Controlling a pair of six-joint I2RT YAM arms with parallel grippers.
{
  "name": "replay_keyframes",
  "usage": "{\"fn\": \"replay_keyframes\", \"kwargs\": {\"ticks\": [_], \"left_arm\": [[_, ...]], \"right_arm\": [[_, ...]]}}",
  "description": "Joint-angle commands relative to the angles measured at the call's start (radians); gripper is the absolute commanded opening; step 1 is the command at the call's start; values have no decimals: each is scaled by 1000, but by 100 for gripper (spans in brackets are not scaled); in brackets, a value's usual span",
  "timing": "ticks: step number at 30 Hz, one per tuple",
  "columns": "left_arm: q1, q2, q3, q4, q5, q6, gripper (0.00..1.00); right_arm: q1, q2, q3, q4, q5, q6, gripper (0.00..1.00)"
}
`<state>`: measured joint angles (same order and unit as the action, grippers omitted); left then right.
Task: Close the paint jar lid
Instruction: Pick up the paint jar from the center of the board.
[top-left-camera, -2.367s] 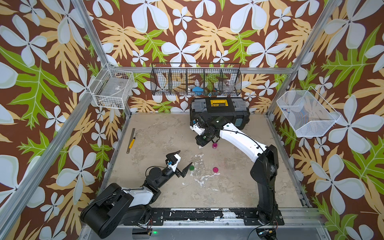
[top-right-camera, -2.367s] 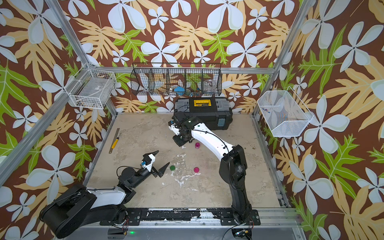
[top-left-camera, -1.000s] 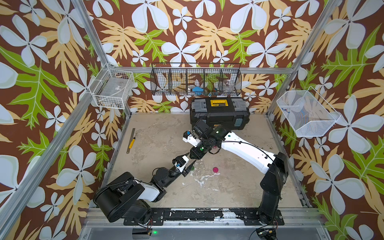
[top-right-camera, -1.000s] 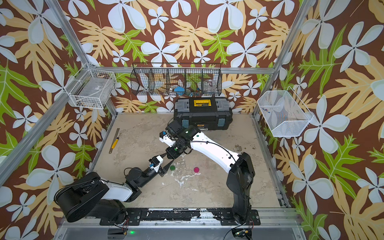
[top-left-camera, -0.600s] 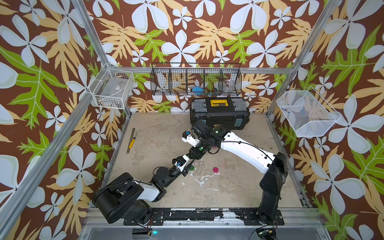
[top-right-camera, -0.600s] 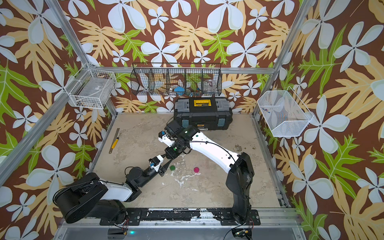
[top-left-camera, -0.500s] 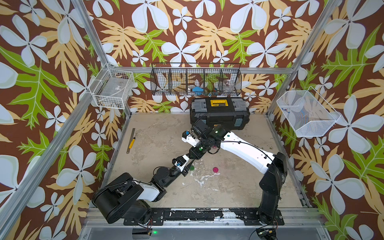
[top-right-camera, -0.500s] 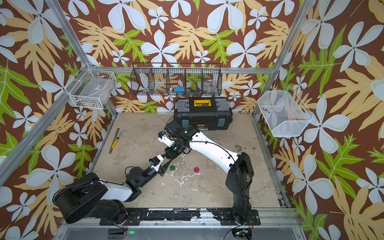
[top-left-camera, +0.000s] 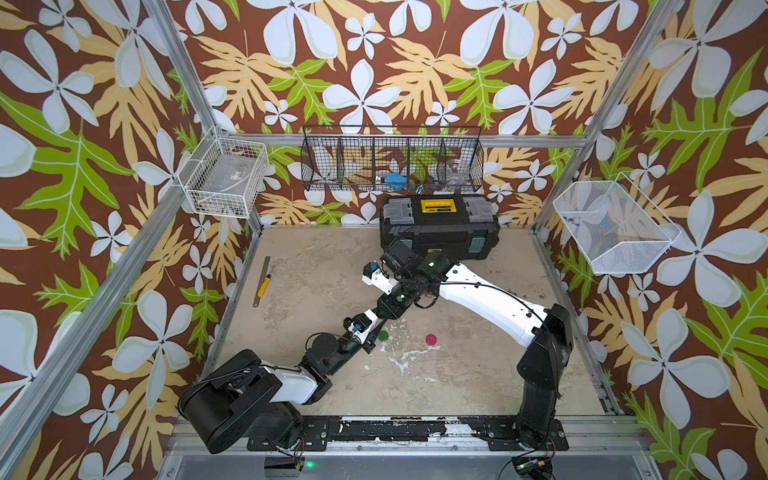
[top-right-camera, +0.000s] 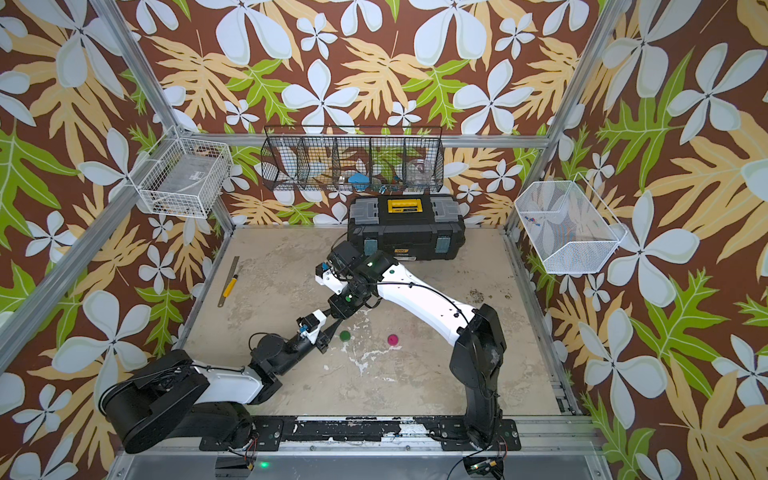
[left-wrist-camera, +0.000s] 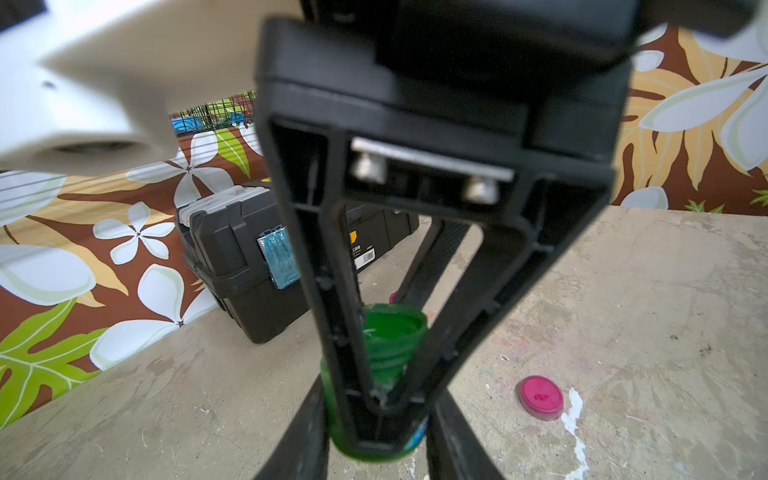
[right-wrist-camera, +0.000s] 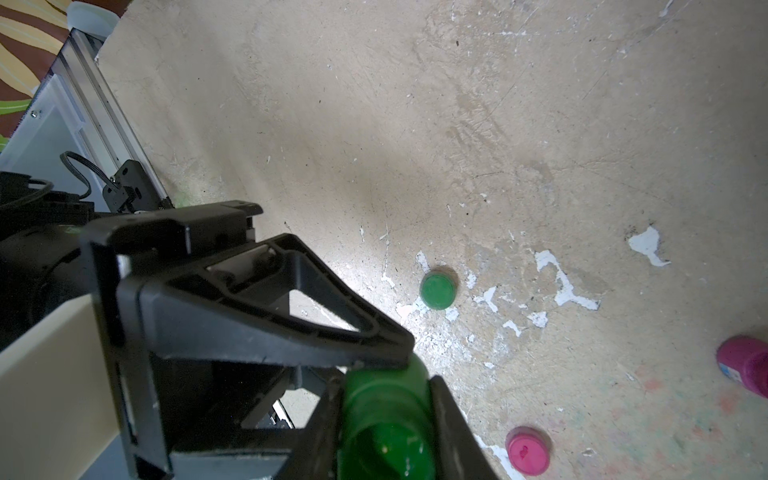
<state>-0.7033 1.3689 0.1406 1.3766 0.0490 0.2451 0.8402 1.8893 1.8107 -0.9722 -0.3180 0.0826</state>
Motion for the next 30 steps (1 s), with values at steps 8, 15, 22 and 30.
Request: {"fn": "replay_keyframes", "kwargs": {"ticks": [8, 15, 22, 30], "left_arm": [[-1, -9, 0, 21, -12, 0, 18], [-1, -14, 0, 13, -24, -4, 16], [0, -22, -2, 6, -49, -28, 16], [0, -42, -19, 25, -124, -58, 16]], "right_arm": [[2, 2, 12, -13, 11, 14, 29], [2, -6, 36, -10, 30, 14, 48], [-6, -64, 54, 23, 88, 26, 63], [-128, -239, -152, 158, 104, 84, 64]]}}
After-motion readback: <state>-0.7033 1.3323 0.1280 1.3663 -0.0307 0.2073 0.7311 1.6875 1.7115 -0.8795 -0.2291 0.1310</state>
